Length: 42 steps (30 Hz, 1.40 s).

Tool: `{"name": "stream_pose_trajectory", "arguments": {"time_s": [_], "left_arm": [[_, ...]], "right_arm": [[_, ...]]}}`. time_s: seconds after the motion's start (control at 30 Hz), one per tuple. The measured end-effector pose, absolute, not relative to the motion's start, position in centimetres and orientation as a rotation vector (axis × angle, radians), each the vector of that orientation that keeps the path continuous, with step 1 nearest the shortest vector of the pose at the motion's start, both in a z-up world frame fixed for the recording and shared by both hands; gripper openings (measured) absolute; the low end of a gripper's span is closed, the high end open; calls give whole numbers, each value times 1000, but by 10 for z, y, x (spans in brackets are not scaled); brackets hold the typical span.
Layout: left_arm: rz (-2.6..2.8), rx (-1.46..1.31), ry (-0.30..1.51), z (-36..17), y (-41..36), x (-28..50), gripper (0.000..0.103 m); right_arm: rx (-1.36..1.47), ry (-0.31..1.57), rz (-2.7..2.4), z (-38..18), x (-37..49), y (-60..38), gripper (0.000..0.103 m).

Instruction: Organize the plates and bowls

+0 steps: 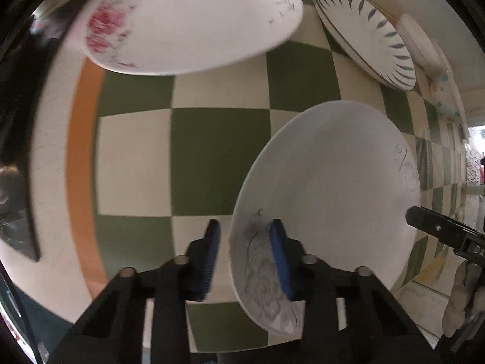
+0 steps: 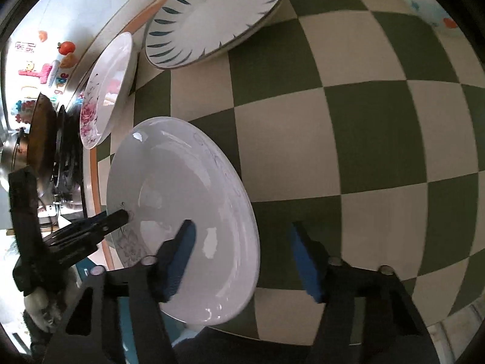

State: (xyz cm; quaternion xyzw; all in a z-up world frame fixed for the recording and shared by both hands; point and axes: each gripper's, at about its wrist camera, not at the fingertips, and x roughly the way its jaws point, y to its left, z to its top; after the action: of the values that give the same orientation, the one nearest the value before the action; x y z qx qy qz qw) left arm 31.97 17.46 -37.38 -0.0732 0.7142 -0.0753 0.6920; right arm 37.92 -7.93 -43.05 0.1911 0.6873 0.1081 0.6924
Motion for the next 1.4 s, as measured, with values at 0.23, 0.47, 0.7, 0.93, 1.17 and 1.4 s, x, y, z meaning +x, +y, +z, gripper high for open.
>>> {"name": "stream_pose_trajectory", "arguments": {"time_s": [0.23,0.47,0.7,0.93,1.17,1.4], "left_arm": [[-198,-179,1571,-370,173,322,27],[-183,-156,1540,-365,160,320,27],[-172,-137,1517,-346,140,324,28],[-197,-128,1496,-333,97,331,28],[-229,-103,1498,-333,48,338,28],[-236,-75,1505,-348,13,341,28]], "right_arm": [[461,1515,220,-440,381,-80,14],[417,1497,257,-438,380,-81,14],[418,1463,289,-419,382,-101,14],[436,1436,277,-405,381,-147,14],[463,1429,251,-408,370,-208,14],[467,1438,230,-421,371,-244,14]]}}
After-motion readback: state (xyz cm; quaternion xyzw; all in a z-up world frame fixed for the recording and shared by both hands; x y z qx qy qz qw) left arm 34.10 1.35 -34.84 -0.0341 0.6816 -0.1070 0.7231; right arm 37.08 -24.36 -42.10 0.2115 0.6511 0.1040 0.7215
